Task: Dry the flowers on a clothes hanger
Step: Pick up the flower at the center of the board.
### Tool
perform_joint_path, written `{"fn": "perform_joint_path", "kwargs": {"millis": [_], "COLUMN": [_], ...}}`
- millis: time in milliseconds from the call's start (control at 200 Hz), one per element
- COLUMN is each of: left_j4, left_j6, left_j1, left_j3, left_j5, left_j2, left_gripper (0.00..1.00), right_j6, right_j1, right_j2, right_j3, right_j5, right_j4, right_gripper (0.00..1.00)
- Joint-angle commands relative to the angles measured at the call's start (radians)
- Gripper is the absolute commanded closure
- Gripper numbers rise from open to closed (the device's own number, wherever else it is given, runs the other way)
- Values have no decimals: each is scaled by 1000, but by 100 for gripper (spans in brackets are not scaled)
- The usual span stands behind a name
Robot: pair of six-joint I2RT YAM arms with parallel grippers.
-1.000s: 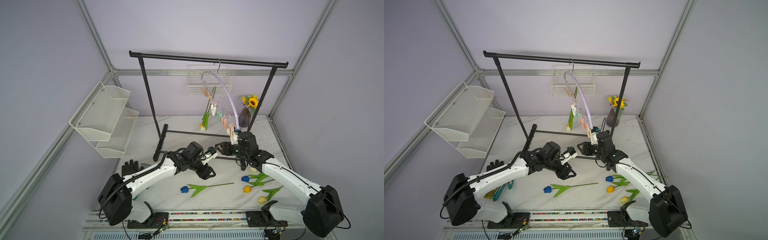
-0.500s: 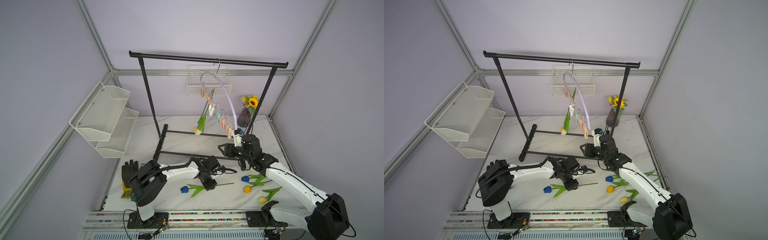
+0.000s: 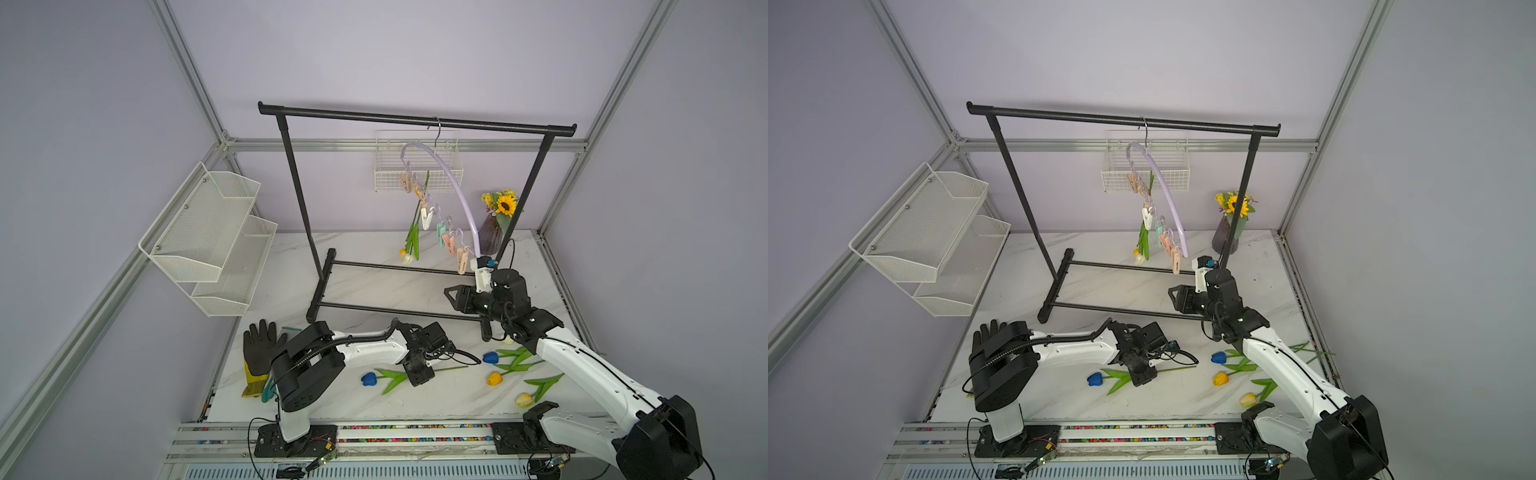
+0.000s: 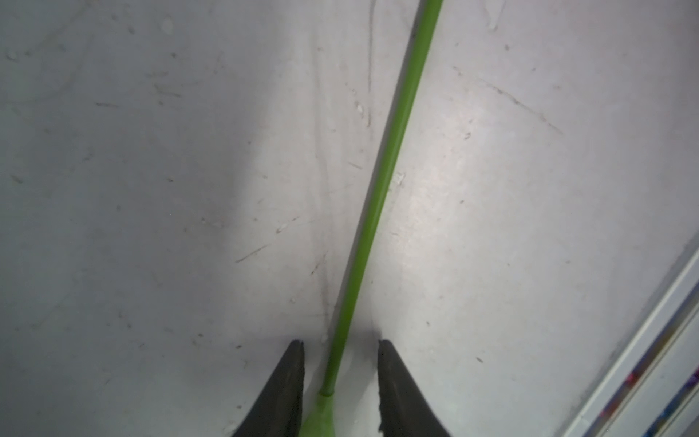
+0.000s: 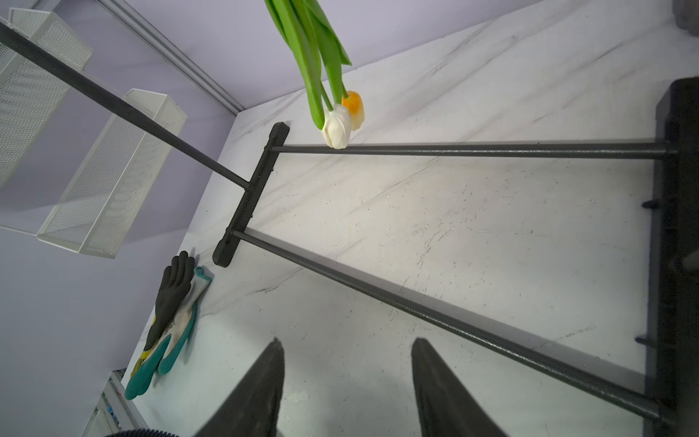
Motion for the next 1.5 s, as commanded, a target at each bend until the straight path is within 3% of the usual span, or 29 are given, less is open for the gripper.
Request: {"fn": "perform_joint_path", "kwargs": {"millis": [0,635,1065,1295,1495], "left_j4": [-35,-78,-40,-8,104], "left_j6": [26,87,40,-41,-144], "left_j1": [-4,-8,18,112,201], "left_j3": [16,40,8,-7,-67], "left_j5": [-32,-137,-229,-268,-215], "left_j2": [24,-27,-201,-329,-496], "left_gripper": [74,99,100,100,100], "right_j6": [-6,4,34,47,51], "right_j1": [-5,-13,-15,-14,-16], "right_j2": [-28,-36,-119,-200,-196], "right_j3": [-14,-25,-58,-84,-117], "right_j5": [58,66,103,23,-181], "right_j4": [-37,-37,9,138,316], "right_gripper": [44,44,45,42,35]}}
